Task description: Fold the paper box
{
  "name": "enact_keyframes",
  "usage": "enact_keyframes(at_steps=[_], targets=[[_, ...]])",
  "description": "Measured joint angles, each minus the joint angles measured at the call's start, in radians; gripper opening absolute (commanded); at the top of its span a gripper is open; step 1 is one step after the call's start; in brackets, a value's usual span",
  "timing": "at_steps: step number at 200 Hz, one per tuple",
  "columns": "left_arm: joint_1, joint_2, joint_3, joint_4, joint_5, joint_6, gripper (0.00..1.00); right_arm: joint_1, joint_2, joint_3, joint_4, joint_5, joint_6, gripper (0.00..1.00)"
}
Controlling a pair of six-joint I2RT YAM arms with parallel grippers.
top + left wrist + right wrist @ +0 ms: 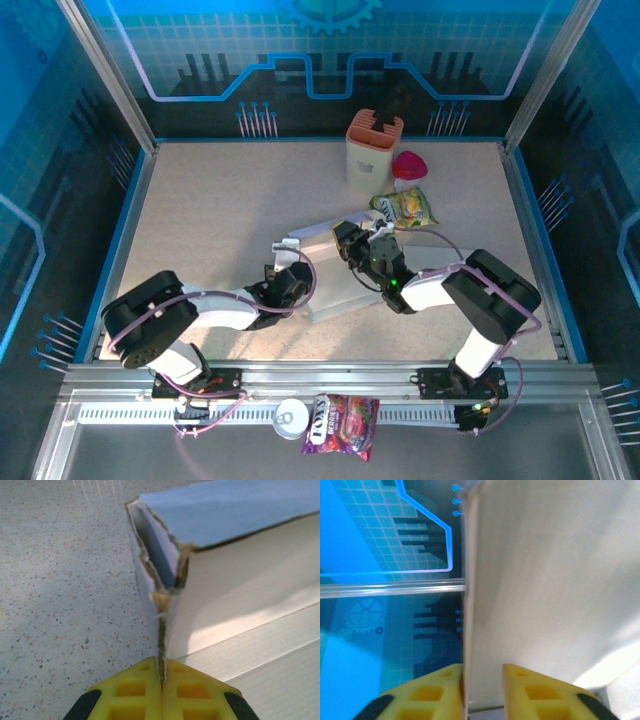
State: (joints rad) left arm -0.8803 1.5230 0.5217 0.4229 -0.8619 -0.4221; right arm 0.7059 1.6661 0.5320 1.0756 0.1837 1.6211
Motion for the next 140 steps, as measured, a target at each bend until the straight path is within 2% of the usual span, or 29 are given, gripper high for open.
enact_keyframes(at_steps=[14, 40, 62, 80, 103, 140], targets=[[0.001, -0.040, 0.004, -0.048, 0.000, -0.003, 0.00, -0.006, -0.050, -0.009, -0.054, -0.021, -0.024, 0.51], [0.027, -0.117, 0.006, -0.129, 0.034, 0.005, 0.00, -0.033, -0.195, -0.010, -0.200, -0.060, -0.095, 0.62], [0.082, -0.179, 0.006, -0.192, 0.097, 0.023, 0.00, -0.052, -0.344, -0.004, -0.346, -0.069, -0.180, 0.66], [0.124, -0.226, 0.006, -0.238, 0.146, 0.051, 0.00, -0.064, -0.433, 0.005, -0.439, -0.073, -0.241, 0.65], [0.176, -0.293, 0.006, -0.290, 0.223, 0.093, 0.00, -0.103, -0.515, 0.006, -0.545, -0.077, -0.312, 0.58], [0.297, -0.343, 0.007, -0.361, 0.402, 0.143, 0.00, -0.146, -0.556, 0.032, -0.685, -0.076, -0.404, 0.50]])
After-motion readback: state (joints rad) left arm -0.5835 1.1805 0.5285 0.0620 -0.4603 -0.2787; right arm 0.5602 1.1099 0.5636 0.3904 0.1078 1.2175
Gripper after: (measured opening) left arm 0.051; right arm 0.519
